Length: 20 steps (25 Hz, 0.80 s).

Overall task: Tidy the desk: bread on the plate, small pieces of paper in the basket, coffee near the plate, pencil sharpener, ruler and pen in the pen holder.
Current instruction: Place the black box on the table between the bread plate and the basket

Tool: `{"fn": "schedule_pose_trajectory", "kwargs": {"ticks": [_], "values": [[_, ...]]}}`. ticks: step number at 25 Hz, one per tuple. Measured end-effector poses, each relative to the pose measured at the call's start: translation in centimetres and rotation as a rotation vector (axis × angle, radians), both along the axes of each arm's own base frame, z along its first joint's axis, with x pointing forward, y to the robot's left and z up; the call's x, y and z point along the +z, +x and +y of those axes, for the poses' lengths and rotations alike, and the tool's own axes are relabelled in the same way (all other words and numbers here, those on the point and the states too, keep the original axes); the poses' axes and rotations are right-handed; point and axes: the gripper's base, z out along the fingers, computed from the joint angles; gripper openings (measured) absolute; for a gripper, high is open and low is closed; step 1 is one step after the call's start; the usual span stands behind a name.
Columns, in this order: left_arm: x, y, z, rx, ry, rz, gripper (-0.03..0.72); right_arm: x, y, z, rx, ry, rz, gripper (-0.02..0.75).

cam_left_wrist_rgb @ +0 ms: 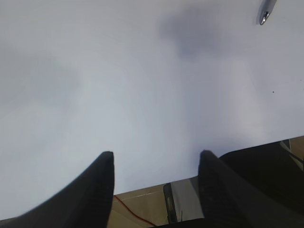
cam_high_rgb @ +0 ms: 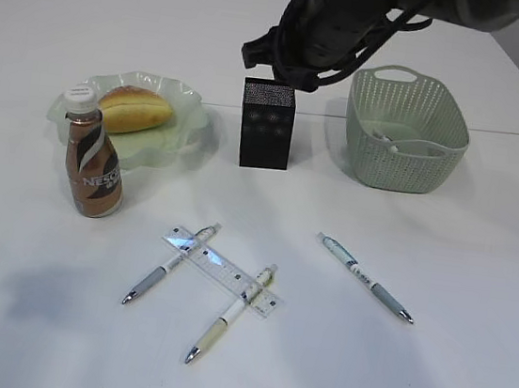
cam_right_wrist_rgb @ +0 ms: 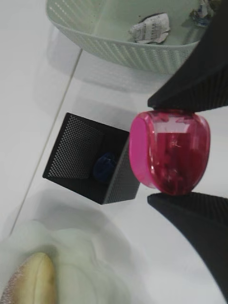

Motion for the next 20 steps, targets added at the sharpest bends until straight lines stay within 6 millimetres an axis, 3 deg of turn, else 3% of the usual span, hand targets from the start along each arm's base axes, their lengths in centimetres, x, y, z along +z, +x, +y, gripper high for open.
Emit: {"fn": "schedule_pose_trajectory", "kwargs": {"ticks": [6, 9, 18, 20], "values": [[0.0, 0.0, 0.0, 0.0, 0.0, 0.0, 0.394, 0.2, 1.2, -0.6, 0.013, 0.047, -0.078, 0.372], [0.0, 0.0, 0.0, 0.002, 0.0, 0.0, 0.394, -1.0, 2.1, -0.5, 0.022, 0.077, -0.095, 0.372], [0.0, 0.0, 0.0, 0.002, 0.001, 0.0, 0.394, -1.8, 3.3, -0.5, 0.04, 0.136, -0.153, 0.372], [0.0, 0.0, 0.0, 0.002, 0.001, 0.0, 0.394, -2.9, 3.8, -0.8, 0.026, 0.145, -0.134, 0.372]]}}
